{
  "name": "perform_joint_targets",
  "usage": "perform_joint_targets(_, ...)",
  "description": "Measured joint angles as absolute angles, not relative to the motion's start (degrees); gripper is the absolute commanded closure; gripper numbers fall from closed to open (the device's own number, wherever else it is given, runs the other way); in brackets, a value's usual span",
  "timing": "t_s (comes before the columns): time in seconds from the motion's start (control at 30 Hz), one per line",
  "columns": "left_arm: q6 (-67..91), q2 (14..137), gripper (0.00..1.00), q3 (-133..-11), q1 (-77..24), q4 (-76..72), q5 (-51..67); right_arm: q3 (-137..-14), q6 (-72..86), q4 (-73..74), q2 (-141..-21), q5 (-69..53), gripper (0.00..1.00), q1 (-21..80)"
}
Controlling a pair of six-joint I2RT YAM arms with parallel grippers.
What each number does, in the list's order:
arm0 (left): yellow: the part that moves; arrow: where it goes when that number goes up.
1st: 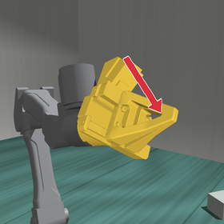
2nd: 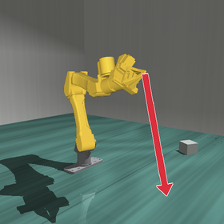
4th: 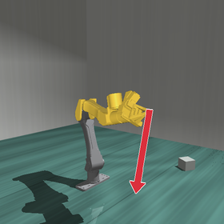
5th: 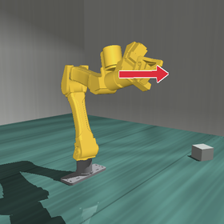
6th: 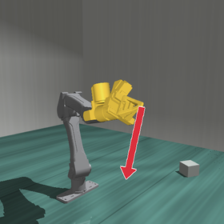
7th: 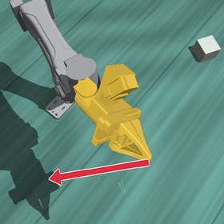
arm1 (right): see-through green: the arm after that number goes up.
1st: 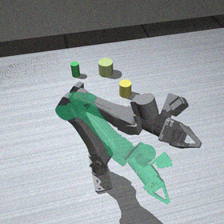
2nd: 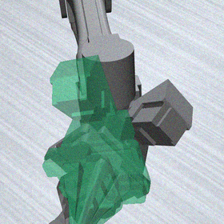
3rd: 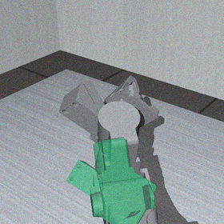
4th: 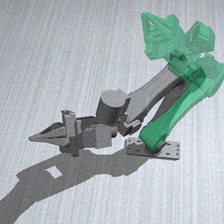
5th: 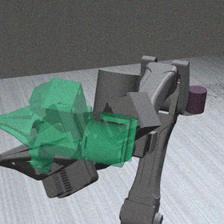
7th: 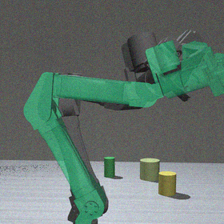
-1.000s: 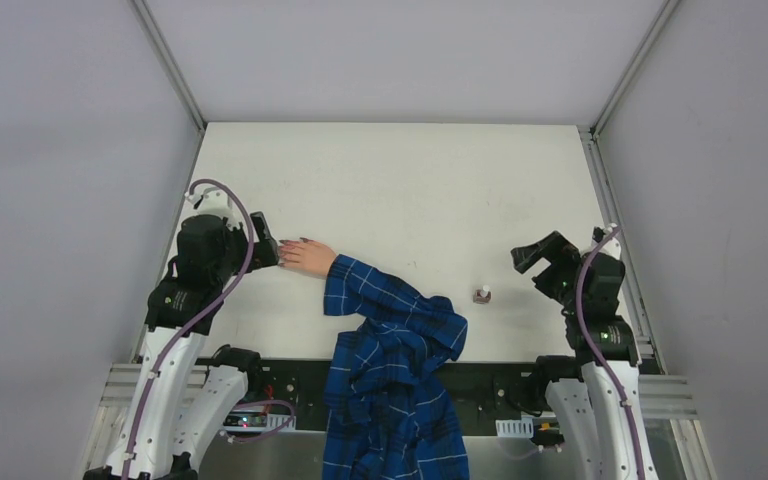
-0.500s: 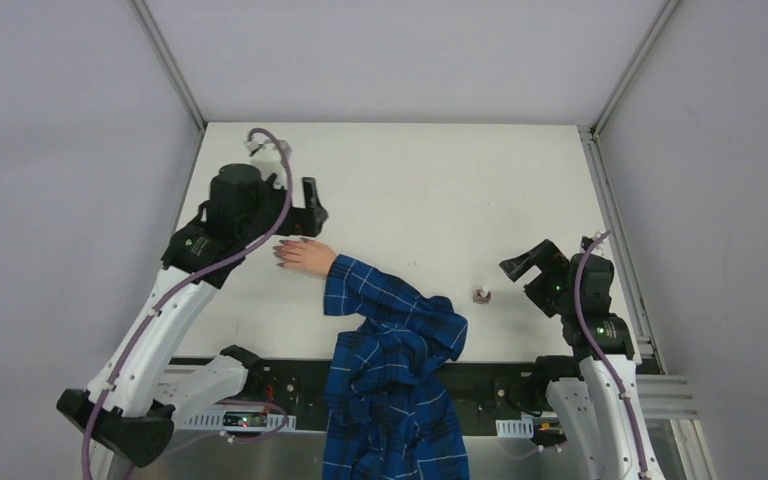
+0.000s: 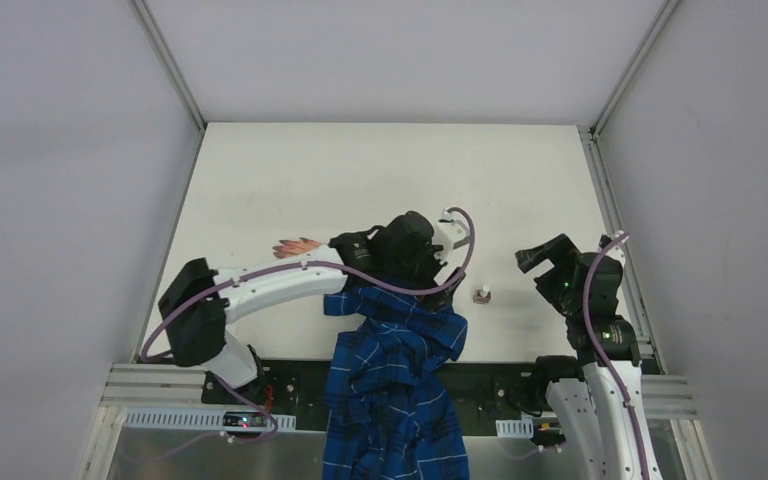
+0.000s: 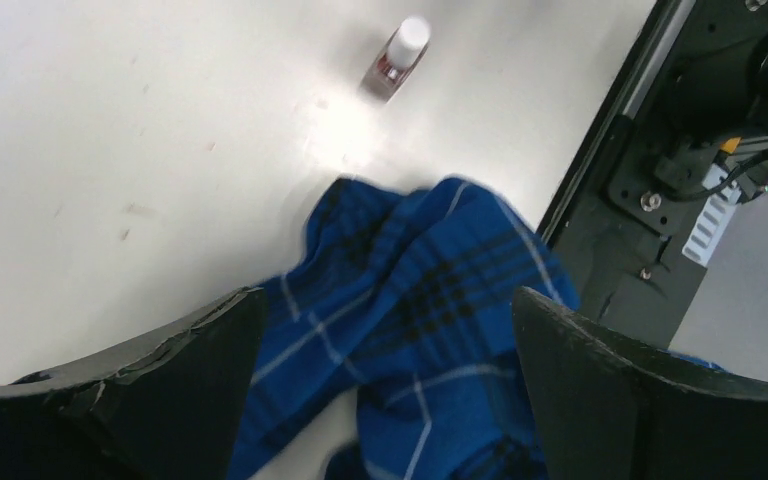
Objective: Paint the nails
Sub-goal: Pick up the nail polish bottle from the center of the board.
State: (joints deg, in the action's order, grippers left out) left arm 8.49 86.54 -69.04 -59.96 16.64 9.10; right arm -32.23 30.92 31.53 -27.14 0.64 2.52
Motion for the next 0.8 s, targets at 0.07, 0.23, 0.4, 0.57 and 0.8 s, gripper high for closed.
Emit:
perform_joint_targets(0.07,8.1,89.9,0.03,-69.1,-60.9,12.3,10.6,-32.8,31.1,31.4,-27.2,1.3,0.01,2.5)
perform_joint_targets(0.23,7.7,99.5,0.04,-71.5,-61.2,5.2,12.8,-34.3,31.2,31.2,-26.7,3.1,0.01,2.5)
perform_joint_targets(0.4,6.8,106.7,0.10,-75.0,-61.3,1.0,13.0,-35.5,31.3,31.0,-24.7,4.8,0.01,2.5)
perform_joint_targets(0.57,6.7,110.0,0.22,-76.2,-61.6,-2.8,12.9,-35.5,31.7,31.2,-22.0,5.5,0.01,2.5)
perform_joint_targets(0.8,6.7,112.8,0.29,-76.7,-62.3,-6.5,12.7,-35.5,32.2,32.6,-19.0,6.9,0.01,2.5)
